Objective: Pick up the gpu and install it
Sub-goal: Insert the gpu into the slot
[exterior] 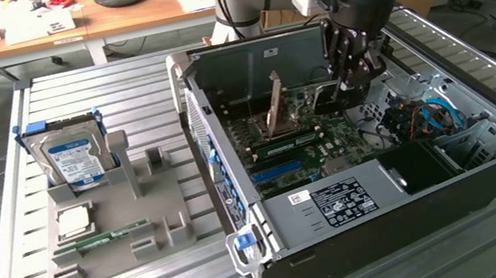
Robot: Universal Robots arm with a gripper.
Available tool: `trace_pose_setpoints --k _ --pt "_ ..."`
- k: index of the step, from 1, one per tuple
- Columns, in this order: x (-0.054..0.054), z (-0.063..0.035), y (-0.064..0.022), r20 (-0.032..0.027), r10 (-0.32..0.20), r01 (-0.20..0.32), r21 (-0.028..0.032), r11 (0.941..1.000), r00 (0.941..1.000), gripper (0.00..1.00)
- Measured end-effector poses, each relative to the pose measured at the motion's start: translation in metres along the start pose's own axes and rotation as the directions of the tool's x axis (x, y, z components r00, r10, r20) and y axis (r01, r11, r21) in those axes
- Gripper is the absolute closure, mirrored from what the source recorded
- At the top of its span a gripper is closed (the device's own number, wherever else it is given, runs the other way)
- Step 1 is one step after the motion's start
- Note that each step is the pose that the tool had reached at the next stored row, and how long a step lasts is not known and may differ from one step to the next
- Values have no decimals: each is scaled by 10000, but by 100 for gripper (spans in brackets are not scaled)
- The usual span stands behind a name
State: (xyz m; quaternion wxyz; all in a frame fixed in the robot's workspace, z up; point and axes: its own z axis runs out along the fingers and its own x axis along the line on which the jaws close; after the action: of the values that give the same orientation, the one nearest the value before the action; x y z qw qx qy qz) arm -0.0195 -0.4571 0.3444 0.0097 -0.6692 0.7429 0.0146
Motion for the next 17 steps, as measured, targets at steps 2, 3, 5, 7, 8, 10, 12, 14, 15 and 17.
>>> trace_pose_setpoints --k 2,3,5,7,8,10,12,14,15,17 --pt "19 9 3 7 2 -2 0 10000 10000 73" --pt "25 16 4 11 2 -2 0 10000 10000 73" --pt "35 29 6 16 0 0 -1 10000 10000 73" --pt "38 32 7 16 -1 1 -2 10000 10000 73" --pt "38 32 7 16 -1 1 -2 10000 10000 73" --pt "38 33 7 17 -2 2 -2 10000 10000 73" --pt "38 33 7 17 -1 1 -2 10000 10000 73" --pt "38 39 7 18 -1 1 -1 10000 10000 73" --pt "38 43 7 19 -2 2 -2 10000 10000 73" --pt "39 53 7 18 -2 2 -2 10000 10000 73"
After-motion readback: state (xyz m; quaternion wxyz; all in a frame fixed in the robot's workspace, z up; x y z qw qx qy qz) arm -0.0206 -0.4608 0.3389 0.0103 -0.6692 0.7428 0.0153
